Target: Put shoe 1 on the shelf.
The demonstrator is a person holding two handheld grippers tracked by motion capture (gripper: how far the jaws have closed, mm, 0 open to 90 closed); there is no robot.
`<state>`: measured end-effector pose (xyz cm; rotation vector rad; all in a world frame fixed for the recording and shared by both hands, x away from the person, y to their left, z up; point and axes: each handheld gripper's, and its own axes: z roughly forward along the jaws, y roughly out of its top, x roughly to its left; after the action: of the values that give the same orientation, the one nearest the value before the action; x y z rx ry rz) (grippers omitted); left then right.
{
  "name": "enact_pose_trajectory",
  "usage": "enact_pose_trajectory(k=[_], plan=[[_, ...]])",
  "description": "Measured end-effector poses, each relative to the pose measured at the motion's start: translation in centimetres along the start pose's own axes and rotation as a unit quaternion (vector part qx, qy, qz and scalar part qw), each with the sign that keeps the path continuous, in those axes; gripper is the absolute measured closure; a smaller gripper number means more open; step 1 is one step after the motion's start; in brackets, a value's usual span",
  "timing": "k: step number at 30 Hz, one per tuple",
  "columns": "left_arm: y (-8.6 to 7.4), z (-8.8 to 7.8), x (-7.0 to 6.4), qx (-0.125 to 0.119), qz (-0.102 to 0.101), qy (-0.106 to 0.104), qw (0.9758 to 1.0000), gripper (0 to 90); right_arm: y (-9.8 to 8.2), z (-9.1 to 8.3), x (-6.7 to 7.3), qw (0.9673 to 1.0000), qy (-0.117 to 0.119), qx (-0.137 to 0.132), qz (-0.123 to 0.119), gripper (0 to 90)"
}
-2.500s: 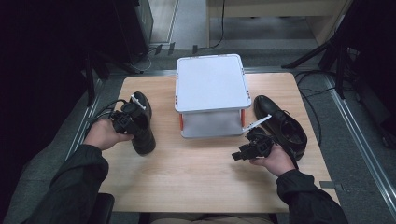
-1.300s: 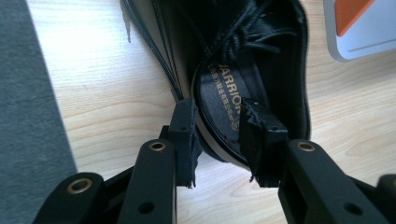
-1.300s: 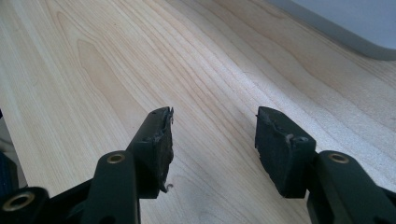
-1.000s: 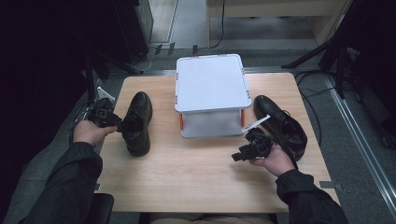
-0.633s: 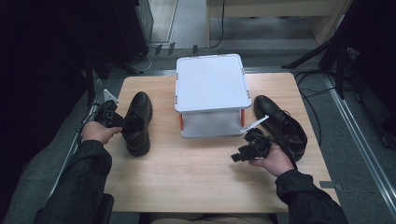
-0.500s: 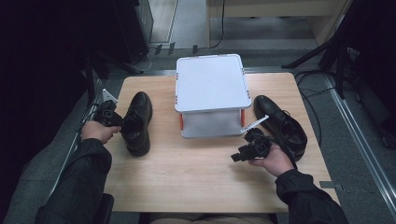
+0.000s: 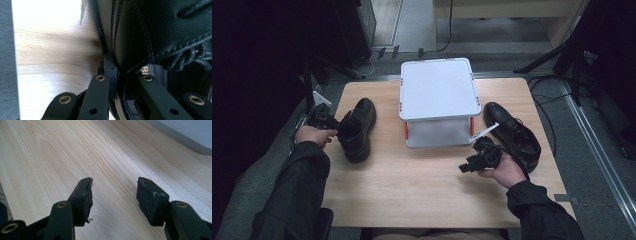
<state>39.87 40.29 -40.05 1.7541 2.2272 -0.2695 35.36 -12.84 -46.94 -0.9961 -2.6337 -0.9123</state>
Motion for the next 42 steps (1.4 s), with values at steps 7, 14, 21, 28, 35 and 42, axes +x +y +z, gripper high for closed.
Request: enact_pose_trajectory(k=[7, 14, 21, 28, 35, 42], plan=[[1.1, -1.8, -2.0, -0.003, 0.013, -0.002, 0.9999, 84.7, 0.0, -0.3, -0.2, 1.0000, 0.003, -0.007, 0.003, 46.9], [2.6, -5.2, -5.3, -0.011, 0.024, 0.002, 0.9996, 84.5, 0.1, -0.2, -0.2, 1.0000, 0.004, -0.006, 0.001, 46.9], [3.9, -9.1, -9.2, -0.028, 0.047, -0.004, 0.9985, 84.1, 0.1, -0.3, -0.2, 1.0000, 0.005, -0.008, 0.001, 47.1], [4.8, -12.0, -13.0, -0.048, 0.064, -0.013, 0.9967, 83.9, 0.2, -0.3, -0.3, 1.0000, 0.003, -0.008, 0.001, 47.1], [5.4, -13.0, -17.4, -0.051, 0.081, -0.025, 0.9951, 83.6, 0.2, -0.3, -0.4, 0.9999, 0.004, -0.010, 0.001, 47.1], [5.5, -11.8, -21.4, -0.043, 0.095, -0.036, 0.9939, 83.2, 0.1, -0.6, -0.5, 0.9999, 0.004, -0.014, 0.004, 47.1]])
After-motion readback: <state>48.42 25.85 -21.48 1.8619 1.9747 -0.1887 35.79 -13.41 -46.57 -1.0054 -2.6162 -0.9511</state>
